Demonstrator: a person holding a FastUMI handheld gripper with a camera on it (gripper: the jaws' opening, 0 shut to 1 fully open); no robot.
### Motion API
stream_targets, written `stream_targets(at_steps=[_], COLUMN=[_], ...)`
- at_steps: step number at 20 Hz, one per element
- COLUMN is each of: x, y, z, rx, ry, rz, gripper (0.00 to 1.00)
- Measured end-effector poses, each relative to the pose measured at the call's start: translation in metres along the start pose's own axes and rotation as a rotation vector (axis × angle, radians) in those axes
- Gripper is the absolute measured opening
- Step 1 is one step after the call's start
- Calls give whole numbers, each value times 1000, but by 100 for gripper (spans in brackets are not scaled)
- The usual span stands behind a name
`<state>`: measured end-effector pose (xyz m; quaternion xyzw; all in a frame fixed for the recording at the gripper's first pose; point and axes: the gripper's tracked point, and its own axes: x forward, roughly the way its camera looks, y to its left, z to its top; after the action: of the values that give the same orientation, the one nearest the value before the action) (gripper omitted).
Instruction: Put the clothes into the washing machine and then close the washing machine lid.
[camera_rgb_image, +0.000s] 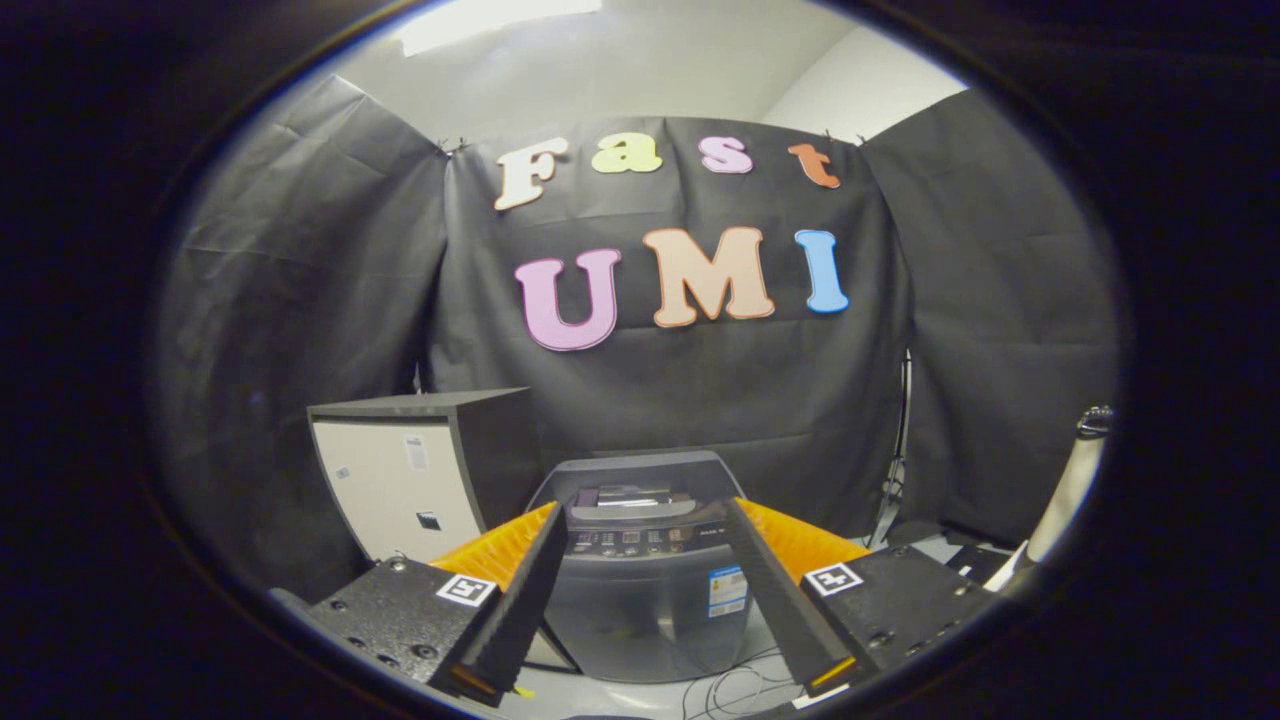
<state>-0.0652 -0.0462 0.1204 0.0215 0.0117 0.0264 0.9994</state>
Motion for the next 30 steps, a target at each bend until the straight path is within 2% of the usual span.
stream_targets(at_steps=[3,11,17,23,27,30], x=[1,-6,2,7,25,48], y=[2,-15,-6,10,45,36], z=[9,28,11,25,20,38], rx=[22,47,-18,4,112,140], ry=[-20,-82,-59,-153,-155,-192], rz=[27,-28,-31,-29,78,86], gripper=[97,96,97,97,96,96])
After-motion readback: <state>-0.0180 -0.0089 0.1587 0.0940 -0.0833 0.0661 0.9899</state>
